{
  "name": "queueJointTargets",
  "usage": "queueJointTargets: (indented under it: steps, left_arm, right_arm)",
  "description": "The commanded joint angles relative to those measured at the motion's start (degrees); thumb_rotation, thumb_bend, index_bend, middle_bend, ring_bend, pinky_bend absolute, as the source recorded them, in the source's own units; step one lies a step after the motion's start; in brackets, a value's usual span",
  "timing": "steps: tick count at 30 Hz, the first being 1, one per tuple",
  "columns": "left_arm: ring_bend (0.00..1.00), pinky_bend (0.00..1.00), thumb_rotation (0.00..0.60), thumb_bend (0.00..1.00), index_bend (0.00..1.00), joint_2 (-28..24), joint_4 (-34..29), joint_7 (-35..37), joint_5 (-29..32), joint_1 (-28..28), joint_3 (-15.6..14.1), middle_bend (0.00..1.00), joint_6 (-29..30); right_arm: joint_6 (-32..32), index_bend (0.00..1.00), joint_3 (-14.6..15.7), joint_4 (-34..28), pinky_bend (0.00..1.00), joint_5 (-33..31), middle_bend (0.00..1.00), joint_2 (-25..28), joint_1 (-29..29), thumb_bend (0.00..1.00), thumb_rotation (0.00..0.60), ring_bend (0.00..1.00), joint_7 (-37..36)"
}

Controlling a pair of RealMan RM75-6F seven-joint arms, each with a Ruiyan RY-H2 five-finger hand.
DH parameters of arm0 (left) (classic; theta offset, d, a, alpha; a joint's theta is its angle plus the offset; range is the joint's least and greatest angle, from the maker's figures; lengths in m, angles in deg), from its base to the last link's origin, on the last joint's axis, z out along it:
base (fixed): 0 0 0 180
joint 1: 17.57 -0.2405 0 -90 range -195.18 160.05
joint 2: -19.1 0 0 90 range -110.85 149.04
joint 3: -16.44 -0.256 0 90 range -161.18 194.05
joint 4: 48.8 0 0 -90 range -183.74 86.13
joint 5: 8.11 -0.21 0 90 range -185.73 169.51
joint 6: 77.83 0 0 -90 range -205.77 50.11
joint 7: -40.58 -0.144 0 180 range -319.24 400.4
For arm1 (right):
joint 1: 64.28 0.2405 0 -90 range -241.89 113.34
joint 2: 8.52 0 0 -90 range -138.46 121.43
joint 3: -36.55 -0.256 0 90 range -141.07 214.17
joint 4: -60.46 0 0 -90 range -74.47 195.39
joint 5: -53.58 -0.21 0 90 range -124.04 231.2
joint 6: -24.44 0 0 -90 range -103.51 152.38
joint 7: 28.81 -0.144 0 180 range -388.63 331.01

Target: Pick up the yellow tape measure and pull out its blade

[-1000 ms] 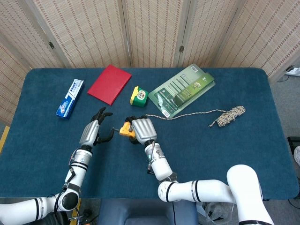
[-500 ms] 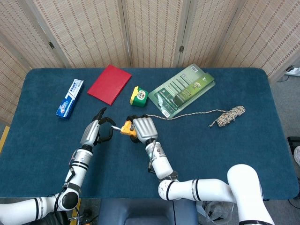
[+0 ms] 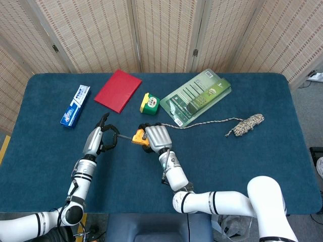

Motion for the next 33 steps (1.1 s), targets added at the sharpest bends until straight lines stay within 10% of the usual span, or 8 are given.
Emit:
queueJointTargets:
  steps: [1,33]
  left_arm:
    - [0.00,0.00,0.600,0.63,0.62,-1.37,-0.31,0.19,0.00,-0.59,-0.13,0.03,-0.35]
    - [0.00,0.00,0.600,0.63,0.62,-15.36,-0.04,7.59,2.37,-5.58,0.96,0.03,-5.34]
  right_arm:
    - [-1.49,0.51,0.88,-1.28,0.20,-0.84,0.51,2.02,-0.22,0.36,0.600,0.42,1.21]
    - [-10.79,0.51,13.00,-14.01,0.20,10.47,0.51,26.62,-10.84,0.36,0.600,0.44,-10.55]
